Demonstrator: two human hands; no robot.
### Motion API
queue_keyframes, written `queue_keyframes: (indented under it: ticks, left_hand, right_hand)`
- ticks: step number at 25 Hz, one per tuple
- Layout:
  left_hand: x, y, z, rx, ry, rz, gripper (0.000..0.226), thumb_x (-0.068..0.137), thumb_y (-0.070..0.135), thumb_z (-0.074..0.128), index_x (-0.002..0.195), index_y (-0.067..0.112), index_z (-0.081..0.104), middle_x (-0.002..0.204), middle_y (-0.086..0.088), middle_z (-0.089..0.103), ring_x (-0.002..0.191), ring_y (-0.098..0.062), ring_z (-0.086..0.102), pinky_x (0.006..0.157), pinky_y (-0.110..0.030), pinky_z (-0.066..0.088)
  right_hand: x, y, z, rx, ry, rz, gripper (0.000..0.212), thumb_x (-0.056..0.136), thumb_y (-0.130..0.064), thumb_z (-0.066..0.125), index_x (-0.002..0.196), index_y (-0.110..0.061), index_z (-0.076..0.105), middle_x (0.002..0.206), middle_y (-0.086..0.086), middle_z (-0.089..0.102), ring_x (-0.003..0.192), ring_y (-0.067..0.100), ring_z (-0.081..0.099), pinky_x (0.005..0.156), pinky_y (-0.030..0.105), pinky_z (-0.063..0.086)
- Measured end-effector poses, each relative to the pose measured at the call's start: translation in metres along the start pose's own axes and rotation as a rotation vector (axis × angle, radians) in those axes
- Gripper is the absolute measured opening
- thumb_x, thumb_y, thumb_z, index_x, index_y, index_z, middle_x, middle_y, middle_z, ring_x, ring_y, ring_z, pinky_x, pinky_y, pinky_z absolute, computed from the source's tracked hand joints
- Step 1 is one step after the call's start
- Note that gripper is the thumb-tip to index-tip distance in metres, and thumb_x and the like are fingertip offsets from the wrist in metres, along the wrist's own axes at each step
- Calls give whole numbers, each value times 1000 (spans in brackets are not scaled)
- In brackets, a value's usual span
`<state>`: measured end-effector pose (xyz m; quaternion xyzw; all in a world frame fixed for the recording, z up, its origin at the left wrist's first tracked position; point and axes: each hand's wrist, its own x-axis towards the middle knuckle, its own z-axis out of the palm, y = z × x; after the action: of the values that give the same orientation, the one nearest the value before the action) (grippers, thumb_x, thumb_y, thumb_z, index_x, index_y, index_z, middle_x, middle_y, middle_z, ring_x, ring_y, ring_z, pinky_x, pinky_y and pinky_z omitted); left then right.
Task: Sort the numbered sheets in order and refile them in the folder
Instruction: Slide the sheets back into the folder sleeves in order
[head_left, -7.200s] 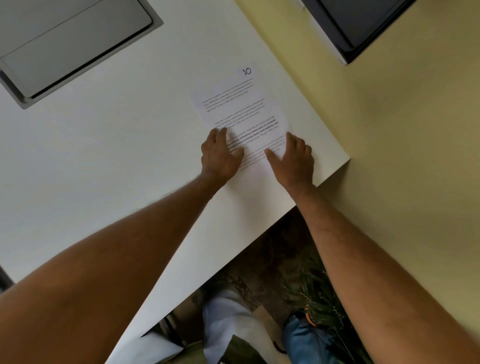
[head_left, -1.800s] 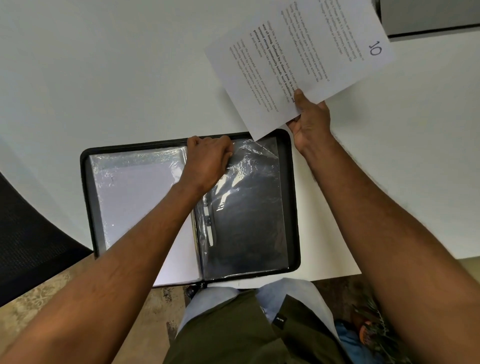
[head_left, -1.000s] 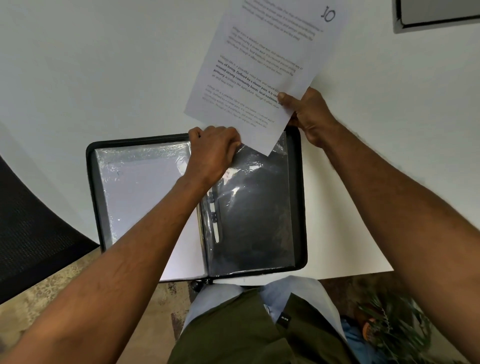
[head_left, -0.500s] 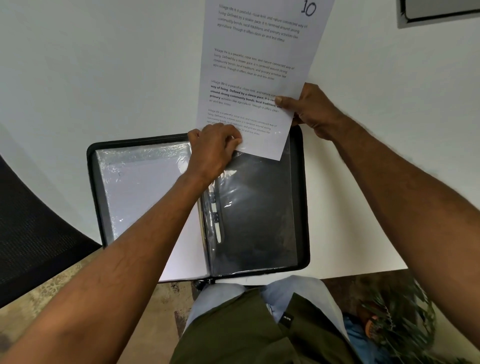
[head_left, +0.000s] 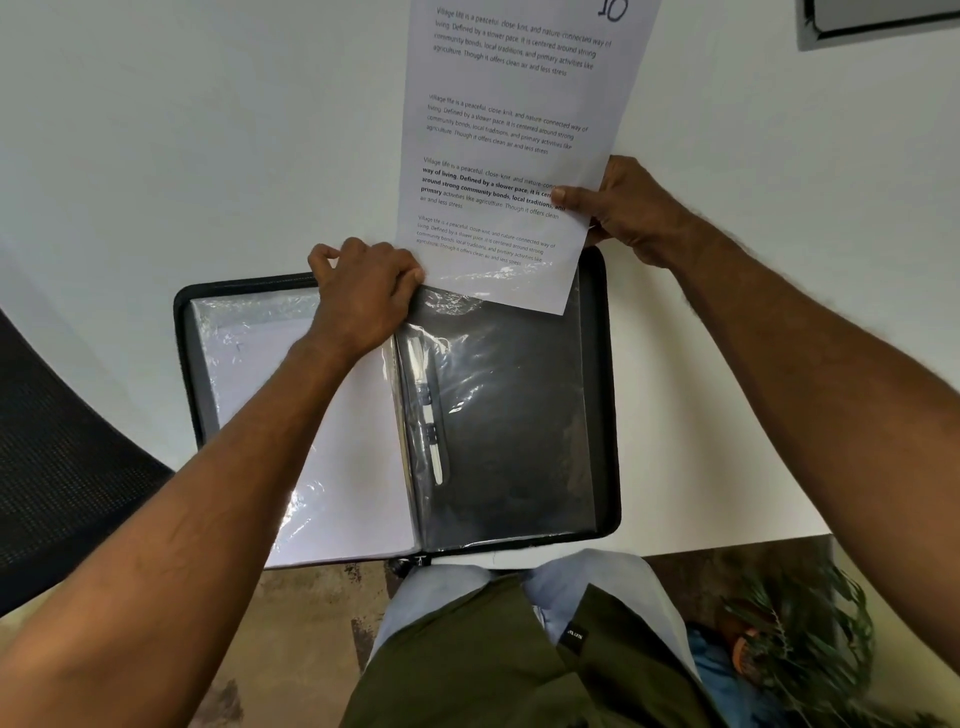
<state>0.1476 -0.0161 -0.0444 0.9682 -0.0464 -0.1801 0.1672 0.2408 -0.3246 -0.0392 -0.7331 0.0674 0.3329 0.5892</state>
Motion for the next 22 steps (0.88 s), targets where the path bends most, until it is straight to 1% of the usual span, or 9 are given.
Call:
queue_keyframes:
  ticks: [3, 5, 8, 10, 11, 15, 17, 20, 22]
  left_hand:
    - [1, -4, 2, 91, 21, -60, 30, 103, 33, 37, 95, 18, 62, 101, -3, 52, 106, -28, 47, 93, -48, 26]
    - [4, -4, 5, 63, 21, -130, 25, 100, 29, 40, 94, 18, 61, 102, -4, 53, 102, -25, 47, 87, -44, 26]
    - [13, -5, 6, -313, 49, -284, 15, 96, 18, 49, 103, 21, 62, 101, 2, 59, 98, -18, 54, 88, -41, 40]
    - [17, -7, 5, -641, 30, -389, 21, 98, 15, 55, 117, 17, 63, 99, 6, 60, 95, -14, 58, 91, -37, 50]
    - [19, -8, 3, -724, 16, -415, 22, 99, 16, 57, 119, 16, 64, 97, 7, 61, 93, -13, 59, 90, -34, 52]
    - [26, -14, 4, -822, -24, -445, 14, 98, 17, 65, 110, 11, 69, 95, -3, 66, 85, -14, 60, 71, -27, 48]
    - [28, -18, 4, -880, -55, -441, 13, 96, 16, 67, 101, 4, 70, 93, -10, 66, 81, -16, 58, 68, -25, 47]
    - [30, -18, -1, -830, -122, -413, 19, 94, 15, 70, 79, 7, 64, 72, -5, 55, 54, -7, 44, 51, -17, 39]
    - [31, -15, -5, -774, -164, -404, 20, 94, 14, 71, 78, 6, 64, 65, -1, 52, 43, -1, 38, 44, -13, 35]
  right_hand:
    - [1, -1, -1, -25, -6, 1, 43, 97, -22, 70, 138, -13, 59, 114, -5, 73, 95, 12, 75, 67, 28, 62]
    - [2, -2, -3, -45, -16, 5, 45, 97, -23, 69, 139, -13, 58, 114, -5, 73, 94, 10, 75, 66, 26, 61]
    - [4, -1, -7, -76, -32, 11, 46, 97, -24, 69, 141, -13, 57, 115, -5, 72, 94, 10, 75, 65, 25, 61]
    - [6, -2, -9, -100, -33, 14, 48, 97, -24, 69, 142, -12, 57, 115, -5, 72, 93, 9, 75, 64, 24, 61]
    - [7, -2, -10, -111, -33, 14, 48, 97, -24, 70, 142, -12, 57, 116, -4, 72, 92, 8, 75, 64, 24, 60]
    - [10, -2, -11, -124, -37, 12, 48, 97, -25, 70, 141, -12, 57, 118, -1, 72, 93, 9, 75, 65, 24, 61]
    - [12, -2, -12, -131, -41, 12, 47, 97, -25, 70, 141, -12, 58, 117, -2, 72, 92, 9, 75, 65, 24, 61]
    - [13, -2, -10, -134, -26, 0, 46, 97, -24, 70, 140, -12, 59, 117, -1, 72, 91, 8, 75, 65, 24, 61]
    - [14, -1, -7, -121, -16, -9, 42, 97, -23, 70, 137, -13, 60, 113, -5, 72, 89, 6, 75, 65, 24, 61]
